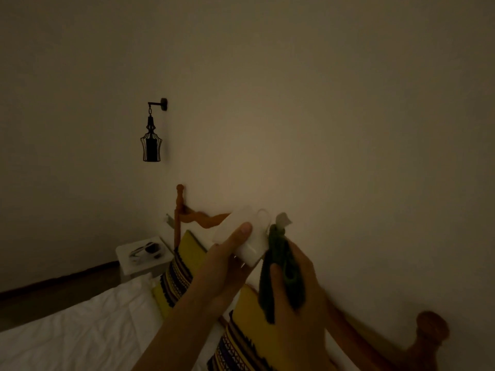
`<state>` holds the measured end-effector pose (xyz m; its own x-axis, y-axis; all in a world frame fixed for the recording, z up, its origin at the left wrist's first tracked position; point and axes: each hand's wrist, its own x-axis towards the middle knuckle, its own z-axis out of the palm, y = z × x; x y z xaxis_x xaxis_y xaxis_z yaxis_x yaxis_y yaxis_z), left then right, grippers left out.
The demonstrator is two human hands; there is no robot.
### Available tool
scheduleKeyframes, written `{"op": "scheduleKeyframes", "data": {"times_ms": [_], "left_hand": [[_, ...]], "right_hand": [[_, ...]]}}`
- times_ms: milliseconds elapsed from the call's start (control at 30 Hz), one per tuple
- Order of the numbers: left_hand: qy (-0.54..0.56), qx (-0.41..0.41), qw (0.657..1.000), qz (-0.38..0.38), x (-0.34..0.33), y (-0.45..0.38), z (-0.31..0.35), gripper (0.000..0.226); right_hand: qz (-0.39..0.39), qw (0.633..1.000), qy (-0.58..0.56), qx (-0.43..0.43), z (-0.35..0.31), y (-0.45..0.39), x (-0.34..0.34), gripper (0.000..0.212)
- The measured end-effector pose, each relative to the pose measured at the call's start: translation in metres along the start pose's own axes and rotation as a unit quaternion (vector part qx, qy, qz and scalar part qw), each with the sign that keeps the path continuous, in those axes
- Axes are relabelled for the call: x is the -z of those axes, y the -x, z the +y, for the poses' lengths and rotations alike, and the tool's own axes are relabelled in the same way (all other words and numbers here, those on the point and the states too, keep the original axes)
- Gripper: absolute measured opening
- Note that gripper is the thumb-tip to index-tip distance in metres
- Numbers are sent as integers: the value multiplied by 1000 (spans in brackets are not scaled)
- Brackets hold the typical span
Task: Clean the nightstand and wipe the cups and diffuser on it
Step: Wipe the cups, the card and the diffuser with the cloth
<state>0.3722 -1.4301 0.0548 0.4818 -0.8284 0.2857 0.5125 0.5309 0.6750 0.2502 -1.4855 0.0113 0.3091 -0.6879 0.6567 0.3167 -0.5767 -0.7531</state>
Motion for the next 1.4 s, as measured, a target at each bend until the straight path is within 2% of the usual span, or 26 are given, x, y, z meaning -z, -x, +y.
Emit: {"op": "scheduleKeyframes", "data": {"times_ms": [67,133,267,367,433,467,567,633,700,767,867,933,1000,1100,1200,1333,1400], "left_hand": [[16,-1,1000,23,-6,0,-5,67],[12,-11,999,36,-10,0,-3,63],[-54,-24,997,47,-8,7,7,62],[-94,-32,995,13,-6,16,4,48],[-113,-45,992,9,-7,20,3,31],[-121,-50,991,17,-8,20,3,30],[-127,-61,989,34,-7,20,4,43],[-148,-74,986,20,-9,24,4,53],[-196,-93,976,-11,-12,31,1,50],[-269,-124,955,-22,-13,39,-2,50],[-337,-169,926,-6,-12,46,-7,61],[-349,-167,922,-27,-12,51,-11,67],[-374,-172,909,-66,-13,55,-11,69],[-423,-186,883,-83,-14,57,-7,70],[-400,-160,899,-75,-13,57,0,63],[-359,-126,919,-105,-7,59,6,60],[-366,-112,919,-95,-5,53,7,62]], "right_hand": [[58,998,8,-9,4,13,-17,48],[92,995,24,-11,2,22,-29,42],[88,995,48,5,-2,18,-22,22],[99,994,18,-43,0,1,-10,30],[75,995,42,-47,-3,3,-6,29],[59,996,45,-49,-4,6,-4,28],[56,996,24,-69,-3,11,-4,27],[87,990,-18,-106,-1,2,0,14],[113,986,-34,-118,-4,-6,7,6],[141,983,-70,-91,-10,-5,12,18],[173,982,-61,43,-25,0,16,26],[138,980,-17,140,-32,2,18,32],[114,977,6,180,-32,-3,20,30],[125,985,-47,110,-41,-15,28,28],[87,991,-101,0,-43,-23,35,26],[99,959,-178,-195,-35,-31,42,34],[43,949,-205,-236,-35,-26,40,39]]}}
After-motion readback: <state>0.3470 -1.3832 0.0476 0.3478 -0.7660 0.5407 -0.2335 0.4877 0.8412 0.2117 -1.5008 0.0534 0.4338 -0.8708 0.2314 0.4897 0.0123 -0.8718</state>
